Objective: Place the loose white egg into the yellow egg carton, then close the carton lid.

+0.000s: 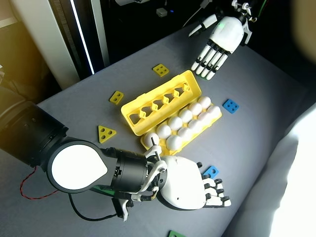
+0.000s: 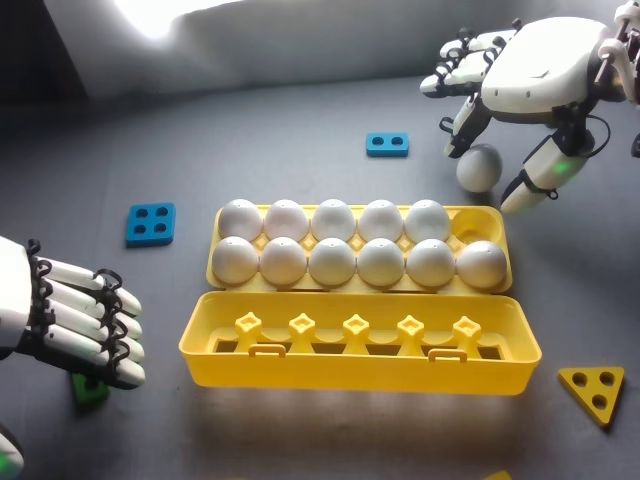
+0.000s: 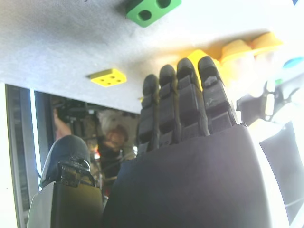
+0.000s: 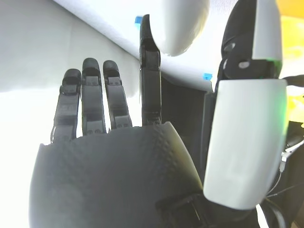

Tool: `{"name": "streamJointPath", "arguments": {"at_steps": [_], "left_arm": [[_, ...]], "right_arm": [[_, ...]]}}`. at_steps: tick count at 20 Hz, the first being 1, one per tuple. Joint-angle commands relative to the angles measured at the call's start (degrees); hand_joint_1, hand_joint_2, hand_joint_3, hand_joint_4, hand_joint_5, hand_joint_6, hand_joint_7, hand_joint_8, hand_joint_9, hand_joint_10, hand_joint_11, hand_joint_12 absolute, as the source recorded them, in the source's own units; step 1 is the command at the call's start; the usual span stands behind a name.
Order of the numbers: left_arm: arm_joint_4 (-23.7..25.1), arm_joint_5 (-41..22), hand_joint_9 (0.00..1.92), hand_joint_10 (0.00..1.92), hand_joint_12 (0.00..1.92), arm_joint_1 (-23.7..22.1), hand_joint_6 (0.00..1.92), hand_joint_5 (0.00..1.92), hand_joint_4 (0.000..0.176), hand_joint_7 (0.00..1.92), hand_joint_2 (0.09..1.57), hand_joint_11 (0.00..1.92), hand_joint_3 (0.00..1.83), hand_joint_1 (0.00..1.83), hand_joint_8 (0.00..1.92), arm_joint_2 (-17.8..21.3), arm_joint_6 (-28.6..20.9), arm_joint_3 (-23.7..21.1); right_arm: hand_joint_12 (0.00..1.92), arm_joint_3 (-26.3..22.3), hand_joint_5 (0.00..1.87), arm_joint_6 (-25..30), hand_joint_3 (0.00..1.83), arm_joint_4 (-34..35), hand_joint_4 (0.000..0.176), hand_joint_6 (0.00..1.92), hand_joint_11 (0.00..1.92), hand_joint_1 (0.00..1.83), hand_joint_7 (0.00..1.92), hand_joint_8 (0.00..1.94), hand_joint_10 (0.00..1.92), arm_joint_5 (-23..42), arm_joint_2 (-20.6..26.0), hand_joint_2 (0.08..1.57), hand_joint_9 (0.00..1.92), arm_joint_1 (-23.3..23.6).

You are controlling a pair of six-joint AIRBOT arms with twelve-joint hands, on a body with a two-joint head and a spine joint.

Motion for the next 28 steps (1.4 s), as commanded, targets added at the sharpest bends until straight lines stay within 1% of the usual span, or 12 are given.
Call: {"name": "streamJointPath", "arguments": {"at_steps": [1, 3, 7, 10, 11, 15, 16, 21, 22, 24, 26, 28], "left_arm": [[-3.3, -3.0, 0.17, 0.0, 0.27, -0.4, 0.01, 0.25, 0.0, 0.24, 1.16, 0.0, 0.0, 0.0, 0.0, 0.6, -0.3, 0.1], [-3.3, -2.9, 0.18, 0.0, 0.29, -0.4, 0.0, 0.26, 0.0, 0.24, 1.15, 0.0, 0.0, 0.0, 0.0, 0.6, -0.3, 0.1], [-3.3, -2.9, 0.18, 0.0, 0.28, -0.5, 0.0, 0.26, 0.0, 0.24, 1.16, 0.0, 0.0, 0.0, 0.0, 0.7, -0.3, 0.1], [-3.3, -2.9, 0.19, 0.0, 0.28, -0.6, 0.0, 0.26, 0.0, 0.25, 1.17, 0.0, 0.0, 0.0, 0.0, 0.7, -0.3, 0.2], [-3.3, -2.9, 0.19, 0.0, 0.28, -0.6, 0.0, 0.26, 0.0, 0.25, 1.17, 0.0, 0.0, 0.0, 0.0, 0.7, -0.3, 0.2], [-3.3, -2.9, 0.22, 0.01, 0.35, -0.6, 0.0, 0.28, 0.0, 0.28, 1.17, 0.0, 0.0, 0.0, 0.0, 0.7, -0.3, 0.2], [-3.3, -2.9, 0.21, 0.0, 0.33, -0.6, 0.0, 0.28, 0.0, 0.27, 1.17, 0.0, 0.0, 0.0, 0.0, 0.7, -0.3, 0.2], [-3.3, -2.9, 0.19, 0.0, 0.29, -0.7, 0.0, 0.27, 0.0, 0.26, 1.16, 0.0, 0.0, 0.0, 0.0, 0.7, -0.3, 0.1], [-3.3, -2.9, 0.2, 0.0, 0.29, -0.7, 0.0, 0.27, 0.0, 0.26, 1.16, 0.0, 0.0, 0.0, 0.0, 0.7, -0.3, 0.1], [-3.3, -2.9, 0.19, 0.0, 0.28, -0.7, 0.0, 0.26, 0.0, 0.26, 1.16, 0.0, 0.0, 0.0, 0.0, 0.7, -0.3, 0.1], [-3.3, -2.9, 0.2, 0.0, 0.31, -0.7, 0.0, 0.28, 0.0, 0.27, 1.16, 0.0, 0.0, 0.0, 0.0, 0.8, -0.3, 0.2], [-3.3, -2.9, 0.21, 0.0, 0.33, -0.7, 0.0, 0.28, 0.0, 0.27, 1.15, 0.0, 0.0, 0.0, 0.0, 0.8, -0.3, 0.2]], "right_arm": [[0.0, 0.4, 0.76, -0.1, 0.0, 1.9, 0.15, 0.01, 0.0, 0.78, 0.1, 0.0, 0.0, 2.0, 0.8, 0.81, 0.08, 0.0], [0.0, 0.4, 0.76, -0.3, 0.0, 2.0, 0.165, 0.0, 0.0, 0.77, 0.1, 0.0, 0.0, 2.0, 0.8, 0.8, 0.07, -0.2], [0.0, 0.6, 0.76, -2.1, 0.0, 3.4, 0.168, 0.0, 0.0, 0.75, 0.1, 0.0, 0.0, 2.0, 0.8, 0.81, 0.07, -0.4], [0.0, 0.8, 0.77, -2.1, 0.0, 3.5, 0.163, 0.01, 0.0, 0.77, 0.1, 0.0, 0.0, 2.0, 0.8, 0.8, 0.08, -0.4], [0.0, 0.9, 0.79, -2.1, 0.0, 3.5, 0.146, 0.01, 0.0, 0.8, 0.11, 0.0, 0.0, 2.0, 0.9, 0.8, 0.08, -0.4], [0.0, 0.9, 0.79, -2.1, 0.0, 3.5, 0.17, 0.01, 0.0, 0.77, 0.1, 0.0, 0.0, 2.0, 0.9, 0.8, 0.08, -0.5], [0.0, 0.9, 0.81, -2.1, 0.0, 3.5, 0.155, 0.02, 0.0, 0.78, 0.13, 0.01, 0.0, 2.0, 0.9, 0.8, 0.08, -0.5], [0.0, 1.3, 0.83, -2.1, 0.0, 3.5, 0.161, 0.02, 0.0, 0.8, 0.16, 0.01, 0.0, 2.0, 1.0, 0.8, 0.08, -0.5], [0.0, 1.3, 0.84, -2.1, 0.0, 3.5, 0.171, 0.02, 0.0, 0.8, 0.16, 0.01, 0.0, 1.9, 1.0, 0.8, 0.08, -0.5], [0.0, 1.3, 0.85, -2.0, 0.0, 3.5, 0.173, 0.02, 0.0, 0.8, 0.16, 0.01, 0.0, 1.9, 1.1, 0.8, 0.08, -0.4], [0.0, 1.3, 0.86, -2.0, 0.0, 3.5, 0.152, 0.02, 0.0, 0.82, 0.16, 0.01, 0.0, 1.9, 1.2, 0.8, 0.07, -0.2], [0.0, 1.3, 0.86, -2.0, 0.01, 3.5, 0.158, 0.02, 0.0, 0.8, 0.16, 0.01, 0.0, 1.9, 1.3, 0.81, 0.07, -0.2]]}}
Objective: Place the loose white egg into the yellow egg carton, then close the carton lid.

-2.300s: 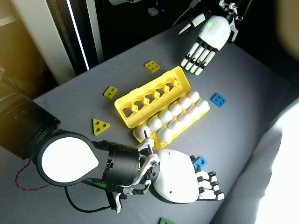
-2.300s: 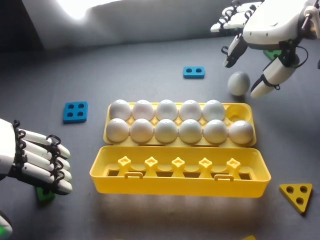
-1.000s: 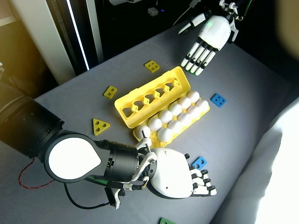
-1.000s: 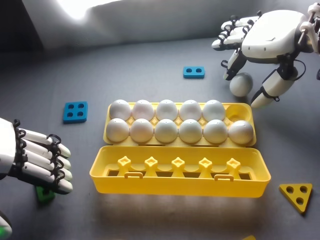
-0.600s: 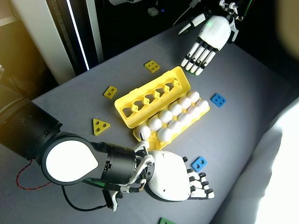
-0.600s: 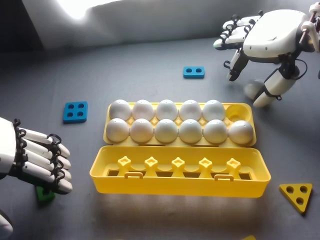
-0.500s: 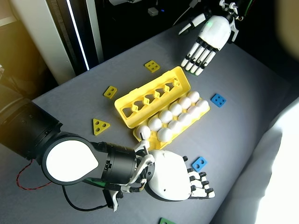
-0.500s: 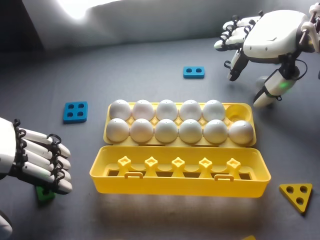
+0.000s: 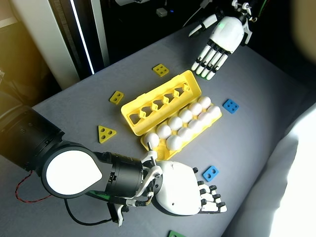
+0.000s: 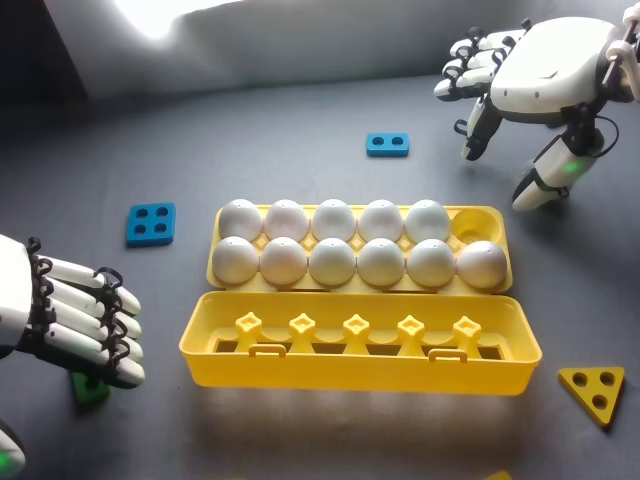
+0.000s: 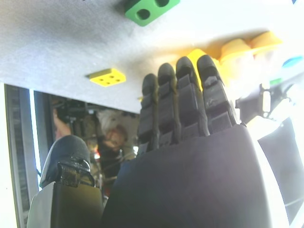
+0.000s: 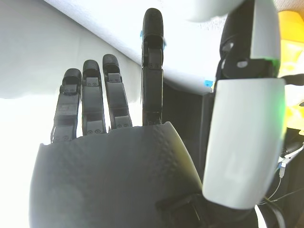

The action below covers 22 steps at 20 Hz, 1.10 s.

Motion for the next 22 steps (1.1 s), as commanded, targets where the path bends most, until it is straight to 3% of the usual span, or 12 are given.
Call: {"name": "streamJointPath", "arguments": {"at_steps": [1, 4, 5, 8, 9, 10, 14, 15, 18, 19, 22], "left_arm": [[-3.3, -2.9, 0.21, 0.0, 0.33, -0.5, 0.0, 0.28, 0.0, 0.27, 1.15, 0.0, 0.0, 0.0, 0.0, 0.8, -0.3, 0.2], [-3.3, -2.9, 0.21, 0.0, 0.33, -0.5, 0.0, 0.28, 0.0, 0.27, 1.15, 0.0, 0.0, 0.0, 0.0, 0.8, -0.3, 0.2], [-3.3, -2.9, 0.21, 0.0, 0.34, -0.5, 0.0, 0.28, 0.0, 0.28, 1.15, 0.0, 0.0, 0.0, 0.0, 0.8, -0.3, 0.2], [-3.3, -2.9, 0.22, 0.0, 0.34, -0.5, 0.0, 0.28, 0.0, 0.28, 1.16, 0.0, 0.0, 0.0, 0.0, 0.8, -0.3, 0.2], [-3.3, -2.9, 0.21, 0.0, 0.34, -0.5, 0.0, 0.28, 0.0, 0.27, 1.16, 0.0, 0.0, 0.0, 0.0, 0.8, -0.3, 0.2], [-3.3, -2.9, 0.22, 0.0, 0.36, -0.5, 0.0, 0.29, 0.0, 0.28, 1.16, 0.0, 0.0, 0.0, 0.0, 0.8, -0.3, 0.2], [-3.3, -2.9, 0.24, 0.0, 0.42, -0.5, 0.0, 0.3, 0.0, 0.3, 1.16, 0.0, 0.0, 0.0, 0.01, 0.8, -0.4, 0.2], [-3.3, -2.9, 0.24, 0.0, 0.45, -0.5, 0.0, 0.3, 0.0, 0.3, 1.16, 0.0, 0.0, 0.0, 0.0, 0.8, -0.4, 0.2], [-3.3, -2.9, 0.26, 0.01, 0.48, -0.5, 0.0, 0.31, 0.0, 0.31, 1.16, 0.0, 0.0, 0.0, 0.0, 0.8, -0.4, 0.2], [-3.3, -2.9, 0.26, 0.0, 0.49, -0.6, 0.01, 0.32, 0.0, 0.32, 1.16, 0.0, 0.0, 0.0, 0.0, 0.8, -0.4, 0.2], [-3.3, -2.9, 0.25, 0.0, 0.48, -0.6, 0.0, 0.31, 0.0, 0.3, 1.16, 0.0, 0.0, 0.0, 0.0, 0.9, -0.4, 0.1]], "right_arm": [[0.0, 0.5, 0.86, -0.2, 0.01, 2.0, 0.158, 0.02, 0.0, 0.8, 0.16, 0.01, 0.0, 2.0, 1.2, 0.81, 0.07, 0.6], [0.0, 0.5, 0.86, -0.1, 0.0, 2.0, 0.163, 0.02, 0.0, 0.79, 0.16, 0.01, 0.0, 2.0, 1.4, 0.81, 0.07, 0.9], [0.0, 0.5, 0.87, -0.1, 0.0, 2.0, 0.148, 0.02, 0.0, 0.81, 0.16, 0.0, 0.01, 2.0, 1.5, 0.81, 0.09, 1.1], [0.0, 0.4, 0.88, 1.7, 0.0, 2.0, 0.153, 0.02, 0.0, 0.81, 0.17, 0.01, 0.01, 2.0, 2.3, 0.81, 0.1, 1.8], [0.0, 0.4, 0.87, 2.1, 0.0, 2.0, 0.172, 0.01, 0.0, 0.8, 0.15, 0.0, 0.0, 2.0, 2.5, 0.8, 0.08, 2.1], [0.0, 0.4, 0.88, 2.2, 0.0, 2.0, 0.163, 0.01, 0.0, 0.81, 0.15, 0.0, 0.0, 2.2, 2.7, 0.8, 0.09, 2.3], [0.0, 0.3, 0.89, 2.9, 0.0, 2.0, 0.168, 0.01, 0.0, 0.81, 0.16, 0.01, 0.01, 2.2, 3.9, 0.8, 0.1, 2.4], [0.0, 0.1, 0.89, 2.9, 0.0, 2.0, 0.159, 0.01, 0.0, 0.83, 0.16, 0.0, 0.0, 2.2, 4.2, 0.8, 0.09, 2.4], [0.0, -2.1, 0.87, 2.9, 0.0, 0.7, 0.174, 0.0, 0.0, 0.81, 0.15, 0.0, 0.01, 2.1, 5.7, 0.8, 0.1, 2.4], [0.0, -3.0, 0.88, 2.9, 0.0, 0.1, 0.154, 0.01, 0.0, 0.84, 0.15, 0.0, 0.01, 2.0, 6.2, 0.8, 0.1, 2.4], [0.0, -3.8, 0.89, 3.0, 0.0, -0.1, 0.154, 0.01, 0.0, 0.84, 0.16, 0.0, 0.01, 1.5, 7.0, 0.8, 0.1, 2.0]]}}
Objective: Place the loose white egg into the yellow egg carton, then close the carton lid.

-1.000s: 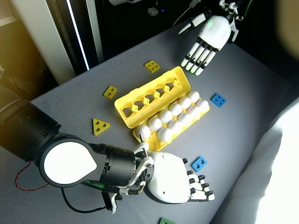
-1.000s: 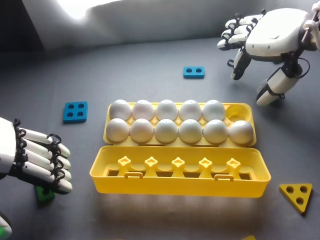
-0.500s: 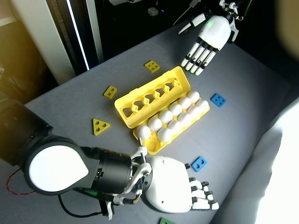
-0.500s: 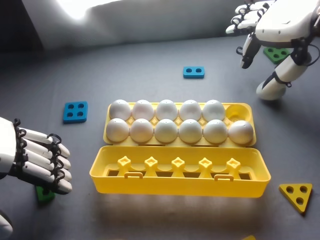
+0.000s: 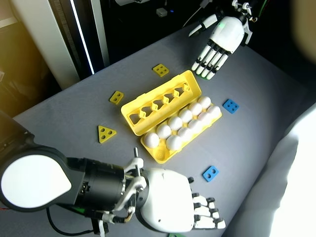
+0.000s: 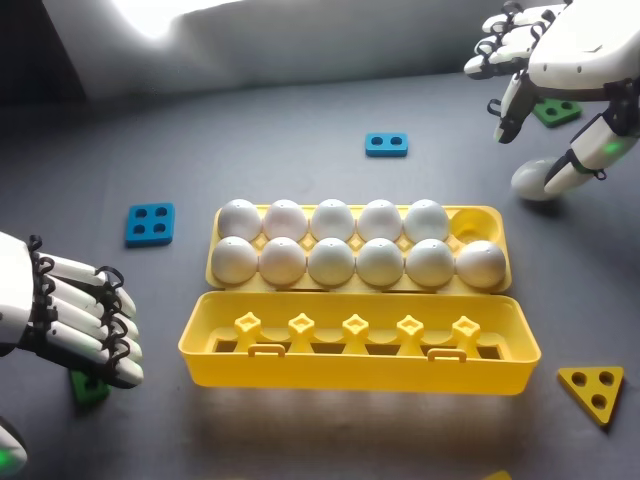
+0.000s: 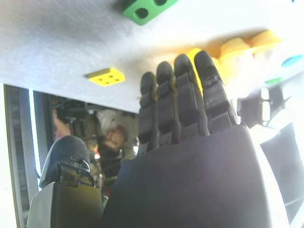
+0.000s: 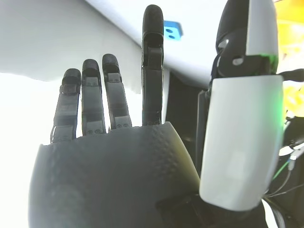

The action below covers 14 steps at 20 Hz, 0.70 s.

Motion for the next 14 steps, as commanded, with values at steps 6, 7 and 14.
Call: {"name": "streamJointPath", "arguments": {"at_steps": [6, 7, 14], "left_arm": [[-3.3, -2.9, 0.25, 0.0, 0.46, -0.3, 0.0, 0.31, 0.0, 0.3, 1.15, 0.0, 0.0, 0.0, 0.0, 0.9, -0.3, 0.1], [-3.3, -2.9, 0.25, 0.0, 0.49, -0.3, 0.0, 0.32, 0.0, 0.31, 1.15, 0.0, 0.0, 0.0, 0.0, 0.9, -0.3, 0.1], [-3.3, -2.9, 0.25, 0.0, 0.45, -0.3, 0.0, 0.31, 0.0, 0.3, 1.16, 0.0, 0.0, 0.0, 0.0, 0.8, -0.3, 0.1]], "right_arm": [[0.0, 0.2, 0.89, 0.1, 0.0, 1.8, 0.155, 0.01, 0.0, 0.84, 0.16, 0.0, 0.0, 1.1, 1.5, 0.81, 0.1, -0.8], [0.0, 0.2, 0.9, 0.1, 0.0, 1.8, 0.15, 0.01, 0.0, 0.84, 0.17, 0.0, 0.0, 1.1, 1.5, 0.8, 0.1, -1.0], [0.0, 0.2, 0.91, 0.1, 0.0, 1.8, 0.15, 0.01, 0.0, 0.84, 0.17, 0.0, 0.01, 1.0, 1.4, 0.8, 0.12, -2.6]]}}
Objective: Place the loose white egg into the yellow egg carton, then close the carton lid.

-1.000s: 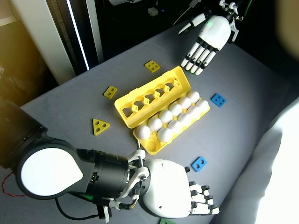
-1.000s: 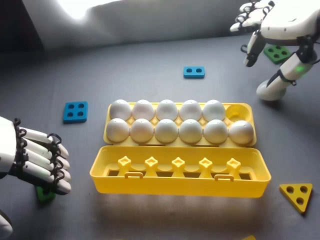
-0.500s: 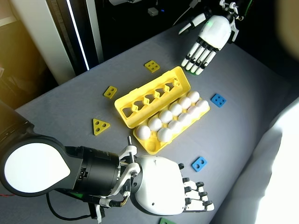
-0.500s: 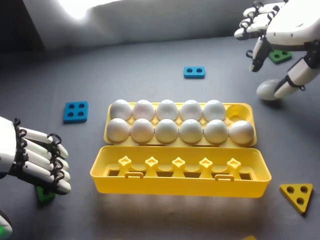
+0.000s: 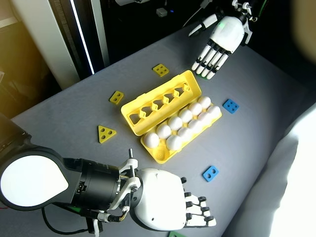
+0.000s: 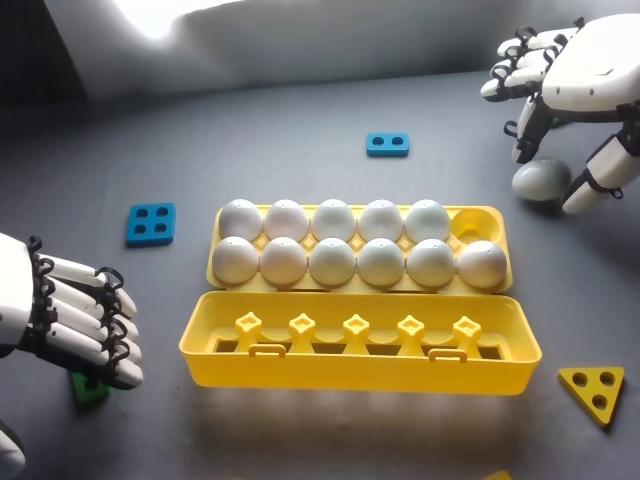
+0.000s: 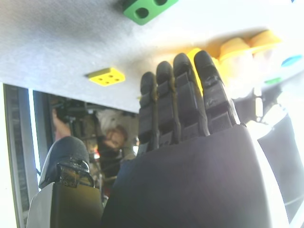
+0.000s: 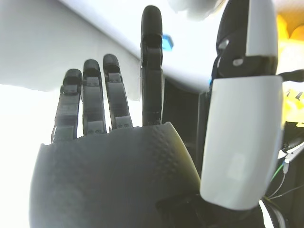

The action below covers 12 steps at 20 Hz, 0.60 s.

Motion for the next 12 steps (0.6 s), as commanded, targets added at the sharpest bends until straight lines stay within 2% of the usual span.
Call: {"name": "streamJointPath", "arguments": {"at_steps": [1, 2, 4, 6, 10, 11, 12], "left_arm": [[-3.4, -2.9, 0.24, 0.0, 0.43, -0.3, 0.0, 0.3, 0.0, 0.3, 1.16, 0.0, 0.0, 0.0, 0.0, 0.8, -0.3, 0.2], [-3.4, -2.9, 0.24, 0.0, 0.43, -0.3, 0.0, 0.3, 0.0, 0.3, 1.16, 0.0, 0.0, 0.0, 0.0, 0.8, -0.3, 0.2], [-3.4, -2.9, 0.23, 0.0, 0.41, -0.3, 0.0, 0.29, 0.0, 0.29, 1.16, 0.0, 0.0, 0.0, 0.0, 0.8, -0.3, 0.2], [-3.4, -2.8, 0.24, 0.0, 0.45, -0.3, 0.0, 0.3, 0.0, 0.3, 1.16, 0.0, 0.0, 0.0, 0.0, 0.8, -0.4, 0.2], [-3.4, -2.8, 0.26, 0.0, 0.47, -0.4, 0.0, 0.31, 0.0, 0.31, 1.16, 0.0, 0.0, 0.0, 0.0, 0.8, -0.4, 0.2], [-3.4, -2.8, 0.24, 0.0, 0.45, -0.4, 0.0, 0.3, 0.0, 0.3, 1.16, 0.0, 0.0, 0.0, 0.0, 0.8, -0.4, 0.2], [-3.4, -2.8, 0.24, 0.0, 0.44, -0.4, 0.0, 0.3, 0.0, 0.29, 1.16, 0.0, 0.0, 0.0, 0.0, 0.8, -0.4, 0.2]], "right_arm": [[0.0, 0.2, 0.89, 0.0, 0.0, 2.0, 0.158, 0.0, 0.0, 0.83, 0.17, 0.0, 0.01, 1.6, 0.9, 0.81, 0.11, 0.0], [0.0, 0.2, 0.89, 0.0, 0.0, 2.0, 0.152, 0.0, 0.0, 0.84, 0.16, 0.0, 0.01, 1.6, 0.9, 0.8, 0.11, -0.2], [0.0, 0.2, 0.9, 0.0, 0.0, 2.0, 0.16, 0.0, 0.0, 0.83, 0.17, 0.0, 0.0, 1.6, 0.9, 0.81, 0.11, -0.3], [0.0, 0.2, 0.9, 0.0, 0.0, 2.0, 0.149, 0.0, 0.0, 0.83, 0.17, 0.0, 0.0, 1.7, 0.9, 0.81, 0.09, -0.3], [0.0, 0.2, 0.87, 0.0, 0.0, 2.0, 0.157, 0.0, 0.0, 0.82, 0.18, 0.0, 0.01, 1.7, 0.7, 0.82, 0.11, -0.5], [0.0, 0.2, 0.88, 0.0, 0.0, 2.0, 0.15, 0.01, 0.0, 0.82, 0.18, 0.01, 0.01, 1.7, 0.7, 0.82, 0.11, -0.7], [0.0, 0.2, 0.88, 0.0, 0.0, 2.0, 0.156, 0.01, 0.0, 0.81, 0.18, 0.0, 0.01, 1.7, 0.7, 0.82, 0.11, -0.8]]}}
